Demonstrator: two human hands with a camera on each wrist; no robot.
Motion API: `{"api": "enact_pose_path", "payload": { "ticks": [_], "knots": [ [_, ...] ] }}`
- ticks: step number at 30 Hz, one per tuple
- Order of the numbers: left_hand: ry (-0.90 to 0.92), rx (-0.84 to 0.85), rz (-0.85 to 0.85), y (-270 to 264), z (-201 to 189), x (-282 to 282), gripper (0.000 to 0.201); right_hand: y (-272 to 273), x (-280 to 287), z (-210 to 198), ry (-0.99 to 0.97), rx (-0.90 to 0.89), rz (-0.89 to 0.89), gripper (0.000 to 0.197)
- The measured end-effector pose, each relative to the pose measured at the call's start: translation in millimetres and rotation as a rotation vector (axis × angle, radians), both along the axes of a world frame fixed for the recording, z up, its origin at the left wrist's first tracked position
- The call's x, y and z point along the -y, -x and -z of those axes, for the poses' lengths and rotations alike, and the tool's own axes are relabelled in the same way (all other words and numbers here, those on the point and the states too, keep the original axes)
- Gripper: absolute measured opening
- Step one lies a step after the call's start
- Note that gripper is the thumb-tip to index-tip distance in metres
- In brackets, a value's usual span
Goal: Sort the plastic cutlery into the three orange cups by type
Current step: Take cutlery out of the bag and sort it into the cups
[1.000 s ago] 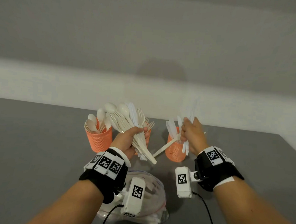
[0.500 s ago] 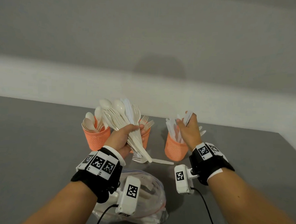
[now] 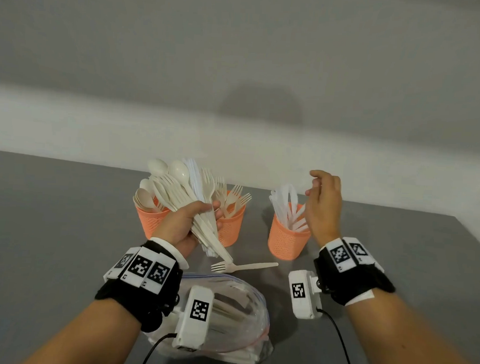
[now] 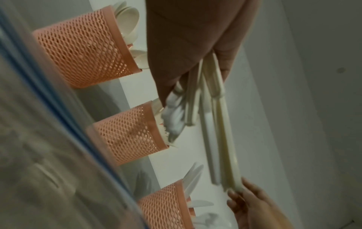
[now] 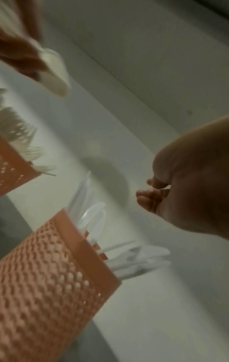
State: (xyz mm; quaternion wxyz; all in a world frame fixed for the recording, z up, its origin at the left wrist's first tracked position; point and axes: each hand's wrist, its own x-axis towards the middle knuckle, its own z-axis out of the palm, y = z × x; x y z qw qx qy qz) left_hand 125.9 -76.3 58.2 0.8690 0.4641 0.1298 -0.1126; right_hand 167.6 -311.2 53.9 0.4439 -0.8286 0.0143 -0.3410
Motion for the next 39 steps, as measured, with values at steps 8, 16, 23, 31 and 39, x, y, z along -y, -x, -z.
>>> {"api": "enact_pose_path", "payload": {
  "ticks": [8, 16, 23, 31, 39],
  "knots": [
    [0.019, 0.002, 0.023, 0.8, -1.4, 6.6, 0.013, -5.3, -2.2, 0.7, 0.150, -0.363, -0.061, 0.028],
    [0.031, -0.005, 0.044, 0.1, -0.1, 3.6, 0.017, 19.5, -51.4, 53.1, 0.763, -0.670, -0.679, 0.025],
    [0.024, 0.034, 0.045, 0.4, 3.4, 1.9, 0.020, 19.3, -44.2, 109.8, 0.946, -0.738, -0.550, 0.019],
    [0.086, 0.032, 0.154, 3.3, 2.3, 4.5, 0.020, 38.3, -32.3, 68.2, 0.694, -0.760, -0.650, 0.016],
    [0.137, 0.085, 0.139, 3.0, 4.2, 11.3, 0.033, 53.0, -71.0, -14.0, 0.040, -0.316, -0.538, 0.013]
  ]
}}
